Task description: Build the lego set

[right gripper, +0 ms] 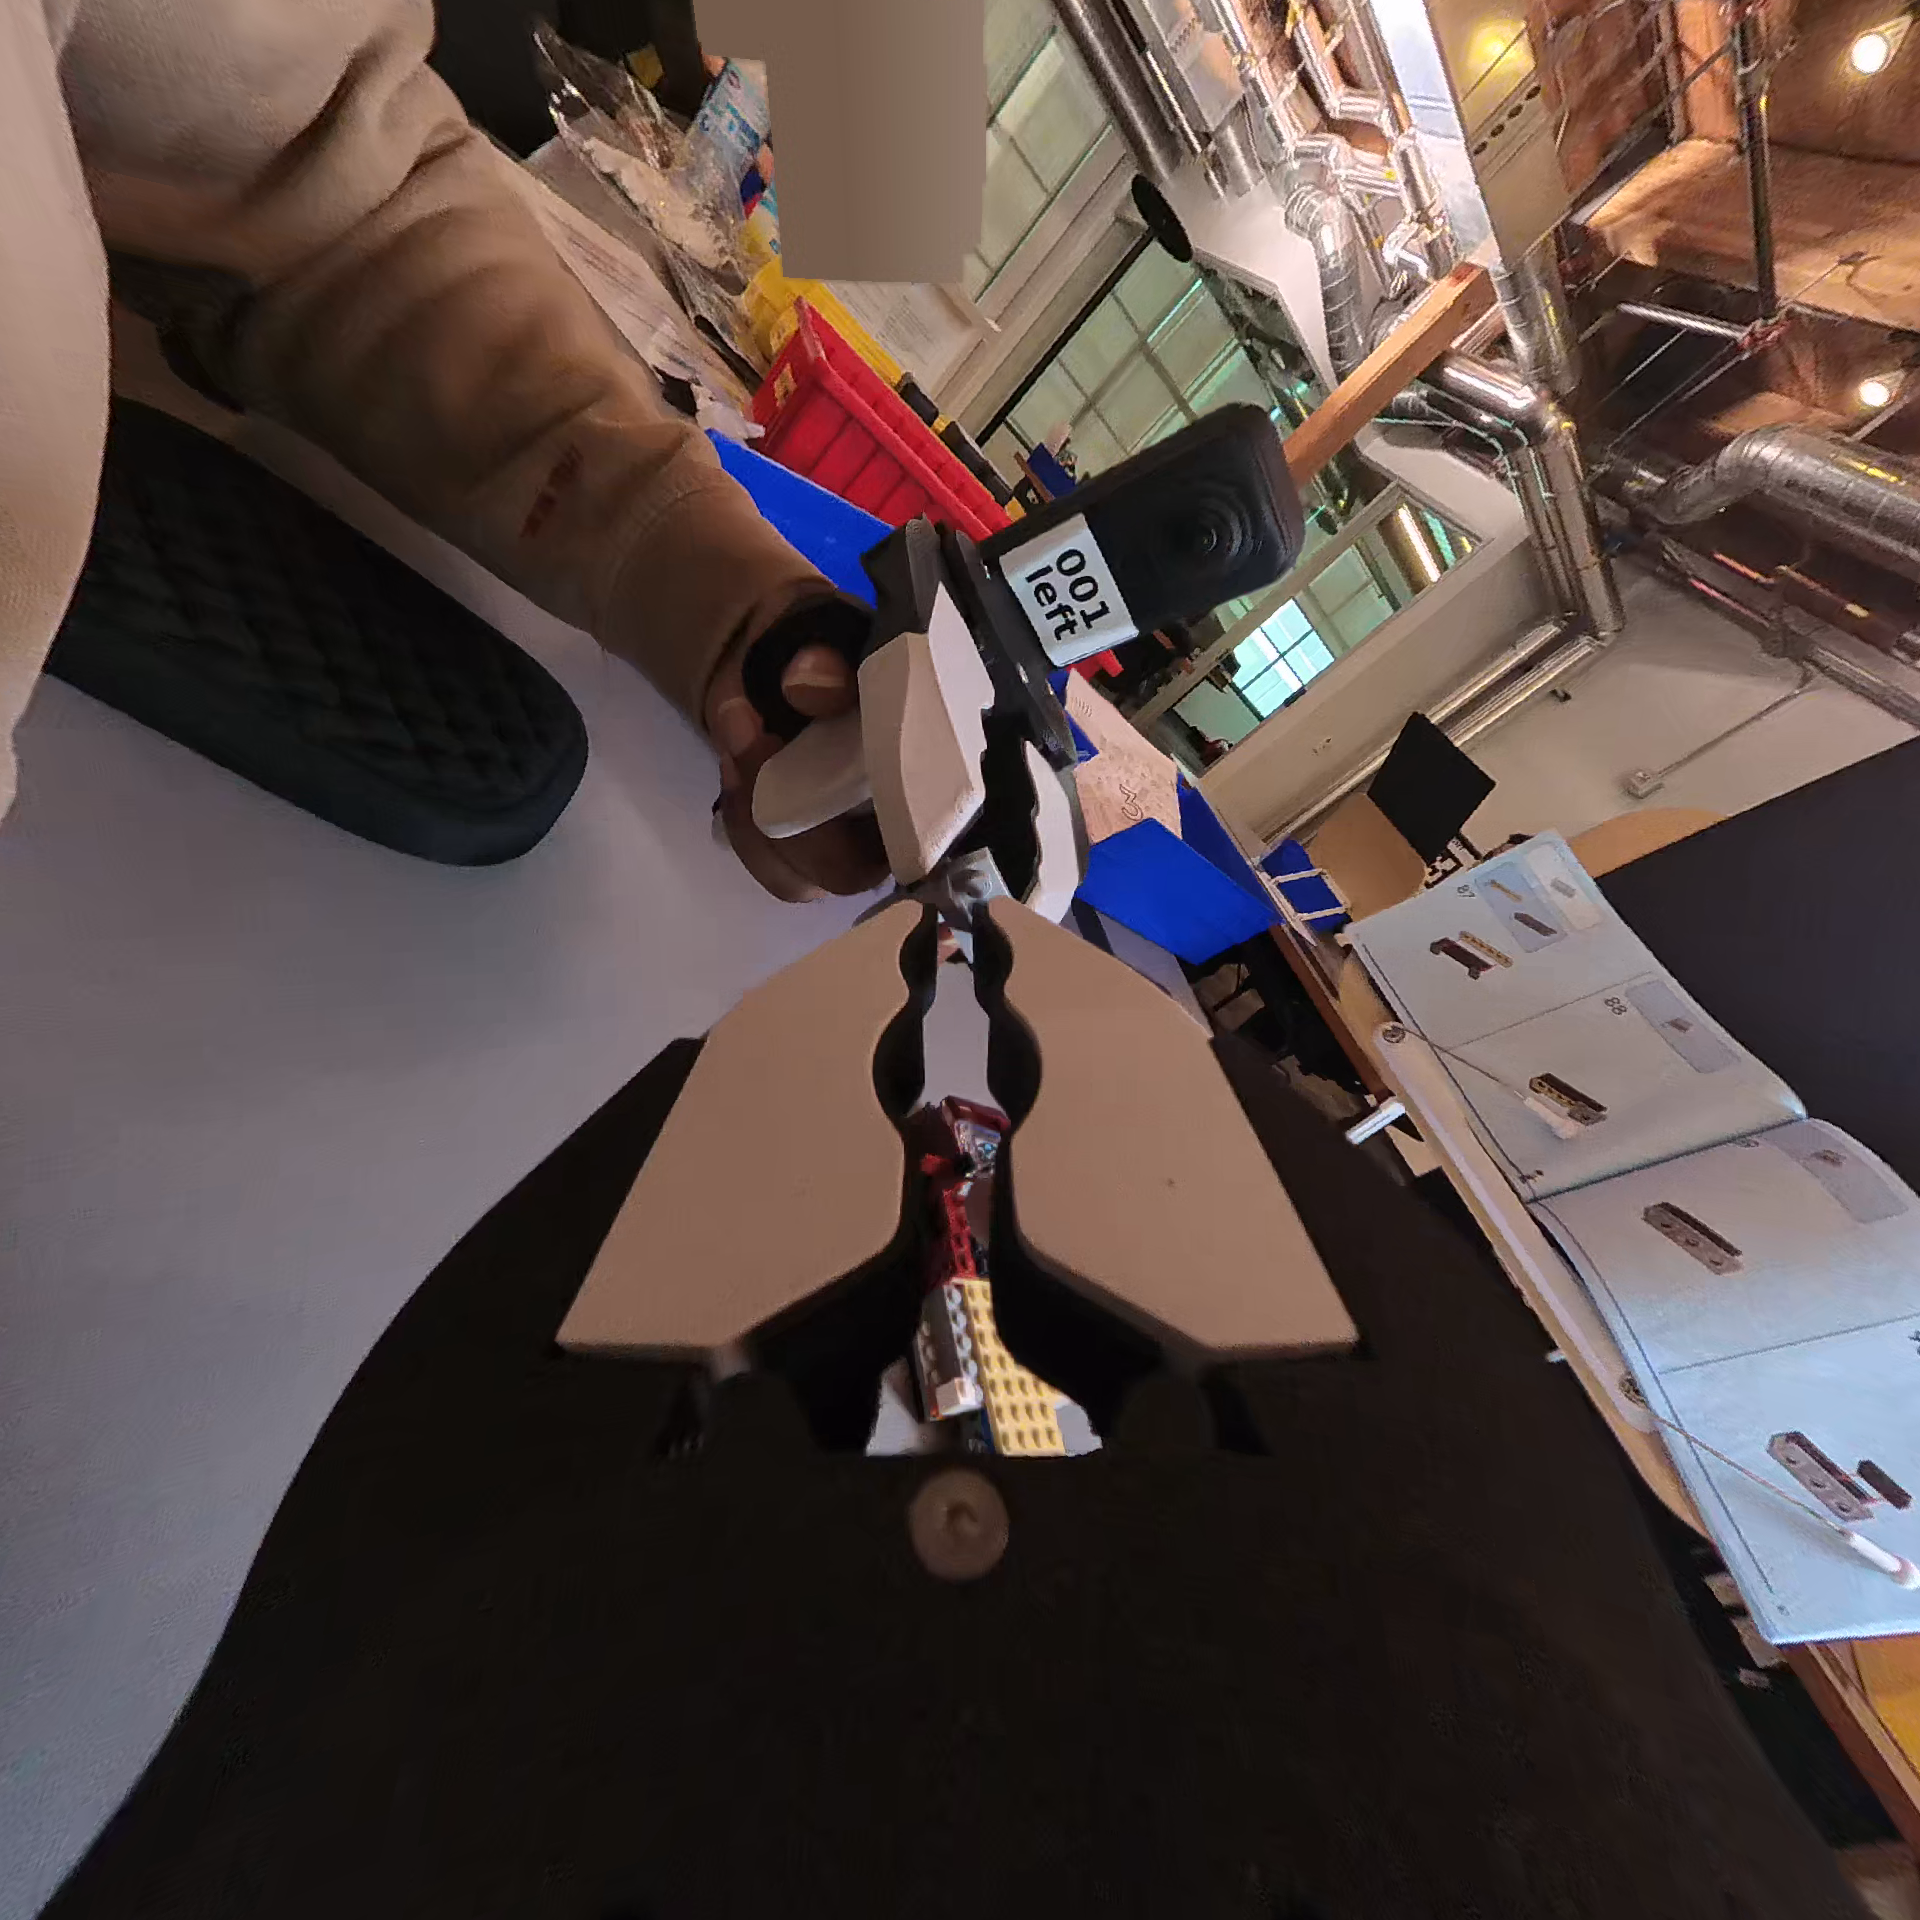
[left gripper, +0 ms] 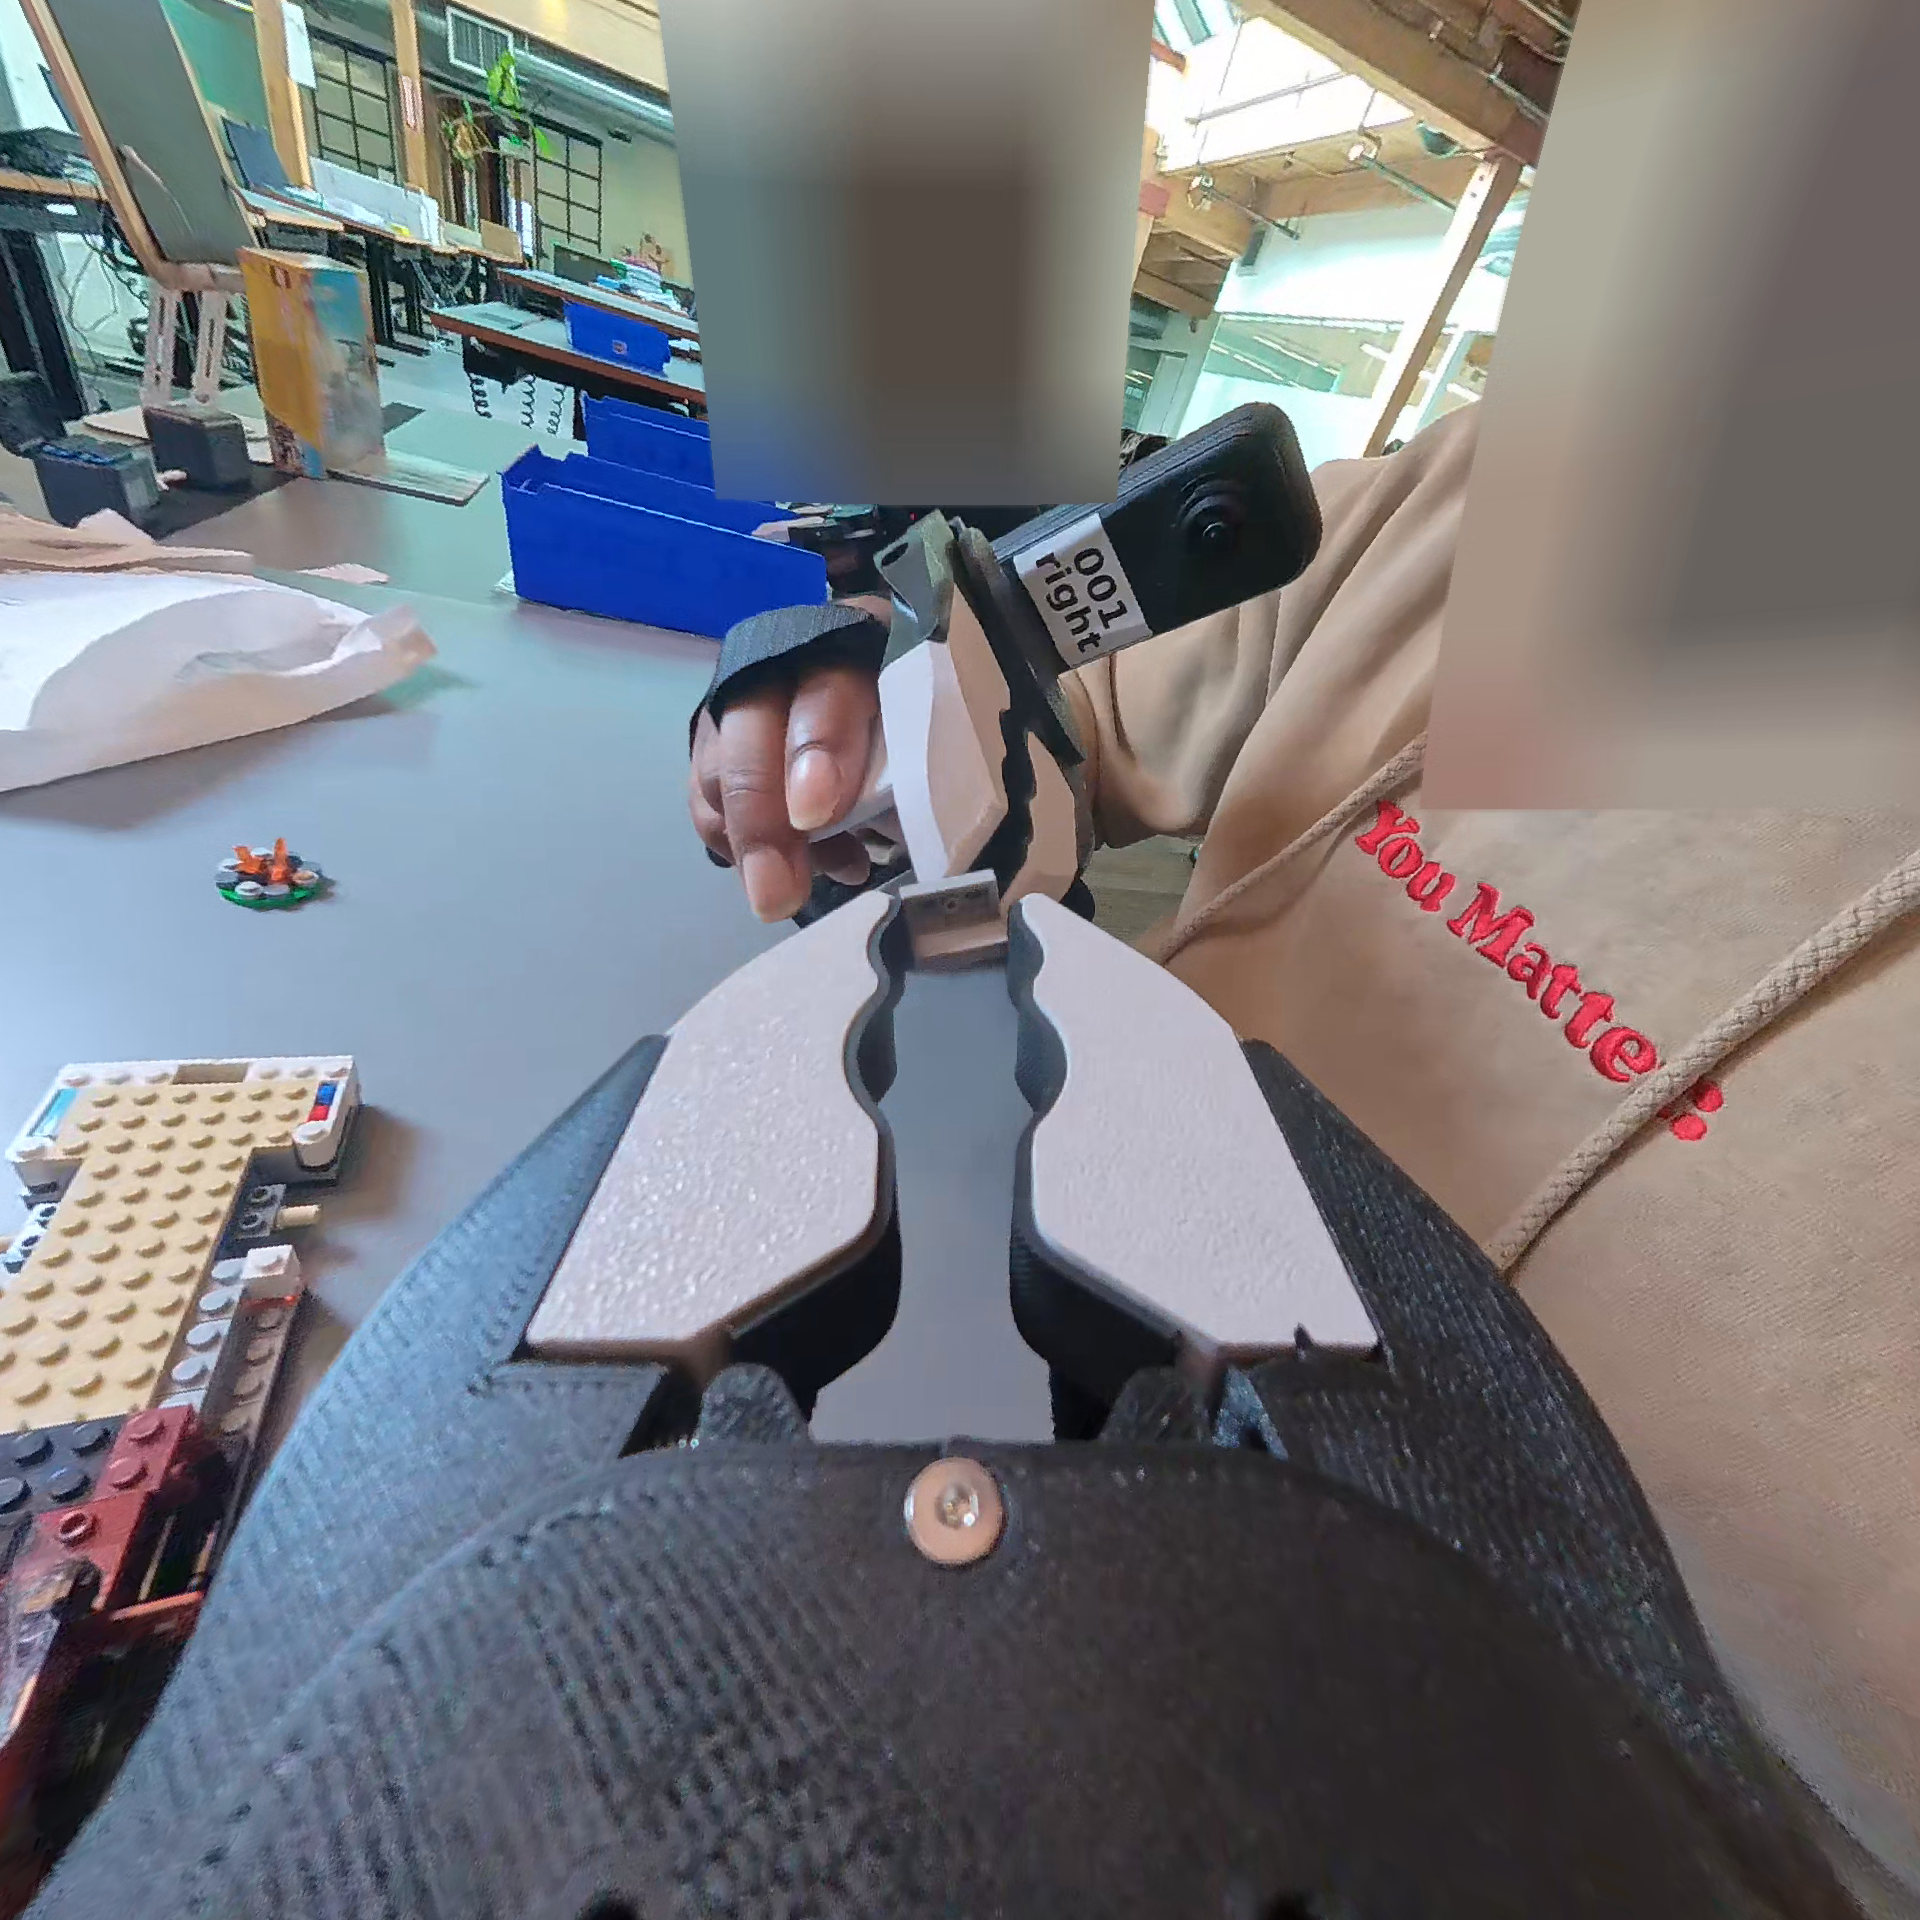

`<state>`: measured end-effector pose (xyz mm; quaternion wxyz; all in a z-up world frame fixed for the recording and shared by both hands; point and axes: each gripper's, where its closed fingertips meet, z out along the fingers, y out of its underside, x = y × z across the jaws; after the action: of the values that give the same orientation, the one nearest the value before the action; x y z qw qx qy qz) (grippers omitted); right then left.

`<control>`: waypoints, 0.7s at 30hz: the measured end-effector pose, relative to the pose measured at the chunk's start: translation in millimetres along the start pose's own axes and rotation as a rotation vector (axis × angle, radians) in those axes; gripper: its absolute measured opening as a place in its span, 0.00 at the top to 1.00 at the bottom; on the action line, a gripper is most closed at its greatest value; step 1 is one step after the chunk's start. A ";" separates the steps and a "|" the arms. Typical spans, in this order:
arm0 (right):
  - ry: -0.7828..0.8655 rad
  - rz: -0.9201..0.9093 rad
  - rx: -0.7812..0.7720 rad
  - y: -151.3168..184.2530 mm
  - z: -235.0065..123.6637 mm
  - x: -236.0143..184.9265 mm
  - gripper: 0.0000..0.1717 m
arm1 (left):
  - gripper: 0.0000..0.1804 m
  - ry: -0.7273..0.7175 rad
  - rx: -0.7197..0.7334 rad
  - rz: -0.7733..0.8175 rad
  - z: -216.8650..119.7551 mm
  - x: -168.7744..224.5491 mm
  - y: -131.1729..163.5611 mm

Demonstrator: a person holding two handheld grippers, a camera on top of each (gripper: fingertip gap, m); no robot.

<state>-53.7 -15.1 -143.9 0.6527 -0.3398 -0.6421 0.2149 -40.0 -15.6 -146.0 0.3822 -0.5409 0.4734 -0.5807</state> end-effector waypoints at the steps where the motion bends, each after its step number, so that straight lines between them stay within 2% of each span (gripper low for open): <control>1: -0.007 0.003 -0.004 1.0 -0.4 -2.2 0.96 | 0.90 0.006 0.000 -0.014 0.6 0.5 2.3; 5: -0.065 0.112 -0.036 12.6 -7.7 -5.5 0.98 | 0.86 -0.070 -0.033 -0.007 -3.4 -7.5 11.9; 8: -0.093 0.265 -0.229 59.6 -29.9 0.2 0.98 | 0.84 -0.270 -0.061 0.077 -40.5 -21.3 1.0; 10: -0.039 0.342 -0.423 103.9 -55.9 9.0 0.98 | 0.85 -0.483 -0.077 0.140 -88.7 -33.8 -14.0; 12: 0.050 0.469 -0.634 147.7 -87.1 15.3 0.98 | 0.88 -0.761 -0.115 0.187 -154.4 -48.4 -27.5; 14: 0.137 0.658 -0.774 177.5 -113.1 13.5 0.98 | 0.89 -1.029 -0.182 0.190 -225.3 -56.7 -33.3; 16: 0.155 0.860 -0.855 193.8 -128.5 1.5 0.98 | 0.90 -1.251 -0.265 0.143 -289.8 -58.1 -31.0; 18: 0.125 0.981 -0.877 198.0 -134.1 -10.0 0.98 | 0.89 -1.371 -0.359 0.075 -336.6 -55.3 -21.2; 21: 0.099 0.997 -0.911 200.5 -137.2 -16.6 0.98 | 0.88 -1.431 -0.485 -0.041 -377.9 -52.5 0.4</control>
<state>111.3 85.8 -292.1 0.2958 -0.8460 -0.4045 0.1822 -407.8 86.0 -147.7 0.4559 -0.8635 0.2140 0.0259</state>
